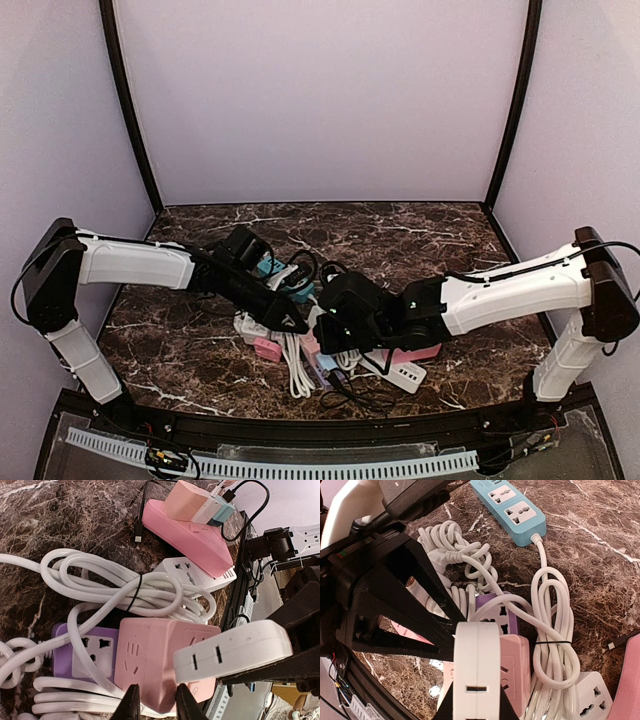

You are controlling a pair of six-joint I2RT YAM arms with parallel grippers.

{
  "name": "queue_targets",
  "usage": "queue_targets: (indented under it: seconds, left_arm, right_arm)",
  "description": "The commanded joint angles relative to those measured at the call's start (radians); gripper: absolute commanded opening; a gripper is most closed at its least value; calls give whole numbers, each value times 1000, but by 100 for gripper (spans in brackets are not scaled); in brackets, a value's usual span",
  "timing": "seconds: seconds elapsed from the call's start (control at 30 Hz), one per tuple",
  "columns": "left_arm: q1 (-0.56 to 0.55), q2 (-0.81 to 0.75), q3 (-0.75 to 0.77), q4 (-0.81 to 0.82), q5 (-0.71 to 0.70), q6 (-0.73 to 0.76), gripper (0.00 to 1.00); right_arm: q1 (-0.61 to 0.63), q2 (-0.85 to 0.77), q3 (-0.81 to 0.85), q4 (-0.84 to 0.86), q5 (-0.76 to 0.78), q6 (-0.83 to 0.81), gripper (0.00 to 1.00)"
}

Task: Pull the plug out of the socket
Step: Remove the plug from the socket.

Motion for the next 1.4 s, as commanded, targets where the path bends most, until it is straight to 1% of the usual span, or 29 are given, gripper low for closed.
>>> queue_targets:
  seconds: [0.0,0.57,1.37]
  left_arm:
    - [-4,47,-12,-93,-112,23,24]
    - [-5,54,-10,-100,-116,22,24]
    - [-5,66,-8,-103,-116,20,21]
  right_arm:
    - [2,-33,-10,21,22,-28,0]
    - [45,11,63,-17,79,-80,0]
    - [22,-39,27,-28,88,-25,0]
